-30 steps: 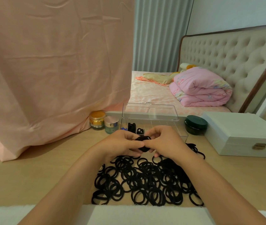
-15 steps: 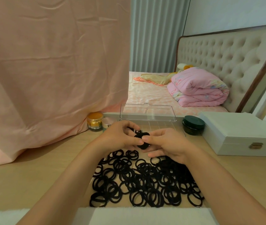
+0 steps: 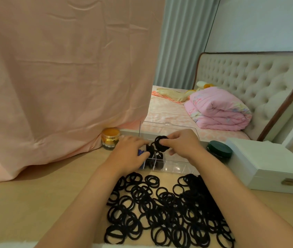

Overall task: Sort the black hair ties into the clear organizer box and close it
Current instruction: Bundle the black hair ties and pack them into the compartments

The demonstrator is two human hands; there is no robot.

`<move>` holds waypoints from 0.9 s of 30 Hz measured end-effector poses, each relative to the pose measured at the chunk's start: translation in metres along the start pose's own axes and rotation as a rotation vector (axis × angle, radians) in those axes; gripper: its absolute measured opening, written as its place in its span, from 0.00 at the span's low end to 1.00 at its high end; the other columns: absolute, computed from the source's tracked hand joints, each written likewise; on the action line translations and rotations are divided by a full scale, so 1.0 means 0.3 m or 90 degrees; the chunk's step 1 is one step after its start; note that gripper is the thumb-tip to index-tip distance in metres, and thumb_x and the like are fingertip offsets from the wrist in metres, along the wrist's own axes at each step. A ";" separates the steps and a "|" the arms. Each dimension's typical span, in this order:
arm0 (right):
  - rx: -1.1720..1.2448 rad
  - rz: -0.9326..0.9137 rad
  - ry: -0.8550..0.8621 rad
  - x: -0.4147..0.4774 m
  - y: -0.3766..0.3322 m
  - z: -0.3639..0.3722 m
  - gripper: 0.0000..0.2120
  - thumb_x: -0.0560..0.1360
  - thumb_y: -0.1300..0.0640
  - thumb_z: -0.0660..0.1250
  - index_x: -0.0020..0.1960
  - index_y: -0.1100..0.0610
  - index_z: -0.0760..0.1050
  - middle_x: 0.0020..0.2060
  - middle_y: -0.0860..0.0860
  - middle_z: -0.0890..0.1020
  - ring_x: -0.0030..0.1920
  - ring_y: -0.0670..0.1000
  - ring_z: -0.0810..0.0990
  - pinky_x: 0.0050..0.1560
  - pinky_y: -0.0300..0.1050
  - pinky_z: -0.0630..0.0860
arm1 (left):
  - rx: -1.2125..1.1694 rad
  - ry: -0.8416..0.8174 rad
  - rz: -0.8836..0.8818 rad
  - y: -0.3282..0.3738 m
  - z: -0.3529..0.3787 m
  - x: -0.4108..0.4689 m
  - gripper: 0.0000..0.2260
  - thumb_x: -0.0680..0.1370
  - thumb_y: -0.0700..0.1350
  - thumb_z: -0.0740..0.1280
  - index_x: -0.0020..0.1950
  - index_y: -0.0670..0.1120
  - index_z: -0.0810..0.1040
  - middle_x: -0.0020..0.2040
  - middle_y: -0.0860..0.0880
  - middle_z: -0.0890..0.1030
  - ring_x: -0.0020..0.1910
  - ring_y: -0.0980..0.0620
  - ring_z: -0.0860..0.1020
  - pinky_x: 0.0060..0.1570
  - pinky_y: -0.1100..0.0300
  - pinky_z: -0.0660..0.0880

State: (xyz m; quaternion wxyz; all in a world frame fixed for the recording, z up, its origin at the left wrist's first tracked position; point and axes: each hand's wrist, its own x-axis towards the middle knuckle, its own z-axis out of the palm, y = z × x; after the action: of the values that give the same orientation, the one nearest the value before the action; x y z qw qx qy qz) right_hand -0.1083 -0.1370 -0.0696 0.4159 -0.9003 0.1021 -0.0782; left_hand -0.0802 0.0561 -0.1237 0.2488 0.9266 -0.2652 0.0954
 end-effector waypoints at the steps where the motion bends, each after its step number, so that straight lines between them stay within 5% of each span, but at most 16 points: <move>1: -0.069 -0.016 0.009 0.022 0.002 0.018 0.09 0.73 0.47 0.76 0.49 0.52 0.85 0.39 0.49 0.86 0.38 0.49 0.84 0.44 0.48 0.81 | 0.007 -0.007 0.000 -0.005 0.010 -0.002 0.22 0.81 0.56 0.61 0.75 0.57 0.68 0.74 0.53 0.71 0.73 0.51 0.62 0.74 0.50 0.57; 9: -0.514 -0.082 -0.013 0.091 -0.017 0.087 0.10 0.76 0.43 0.70 0.48 0.48 0.86 0.44 0.50 0.83 0.51 0.53 0.80 0.46 0.47 0.80 | -0.011 0.030 -0.007 0.001 0.034 -0.001 0.22 0.81 0.54 0.61 0.76 0.57 0.68 0.74 0.53 0.71 0.73 0.51 0.60 0.73 0.51 0.55; 15: -0.659 -0.092 -0.133 0.133 -0.037 0.115 0.11 0.79 0.54 0.65 0.58 0.55 0.81 0.57 0.56 0.78 0.57 0.55 0.74 0.46 0.48 0.76 | -0.046 0.031 0.053 0.007 0.059 -0.004 0.18 0.79 0.55 0.63 0.70 0.59 0.72 0.70 0.54 0.73 0.71 0.52 0.64 0.72 0.50 0.62; 20: -0.543 -0.095 -0.301 0.126 -0.059 0.032 0.16 0.83 0.56 0.59 0.67 0.52 0.79 0.61 0.56 0.81 0.59 0.56 0.79 0.64 0.54 0.76 | -0.008 0.023 0.061 0.006 0.074 0.000 0.20 0.80 0.59 0.61 0.72 0.60 0.71 0.72 0.54 0.71 0.73 0.52 0.62 0.74 0.50 0.59; 23: -0.479 -0.117 -0.267 0.098 -0.060 -0.024 0.21 0.84 0.59 0.58 0.76 0.54 0.70 0.74 0.53 0.72 0.74 0.54 0.70 0.74 0.48 0.66 | 0.013 0.012 0.061 0.010 0.077 -0.002 0.21 0.80 0.60 0.60 0.73 0.60 0.69 0.74 0.53 0.68 0.75 0.52 0.60 0.75 0.50 0.57; 27: -0.481 -0.222 -0.236 0.013 -0.027 -0.042 0.22 0.81 0.59 0.56 0.72 0.48 0.74 0.71 0.50 0.75 0.72 0.53 0.71 0.73 0.50 0.64 | 0.010 0.002 0.060 0.014 0.074 0.001 0.22 0.80 0.60 0.60 0.74 0.59 0.69 0.73 0.53 0.69 0.74 0.51 0.61 0.75 0.50 0.57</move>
State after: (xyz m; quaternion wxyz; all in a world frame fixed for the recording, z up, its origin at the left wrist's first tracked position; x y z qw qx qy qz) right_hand -0.1063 -0.1422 -0.0551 0.0503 -0.9914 -0.1060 0.0582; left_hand -0.0813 0.0415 -0.1409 0.2370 0.9149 -0.3074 0.1107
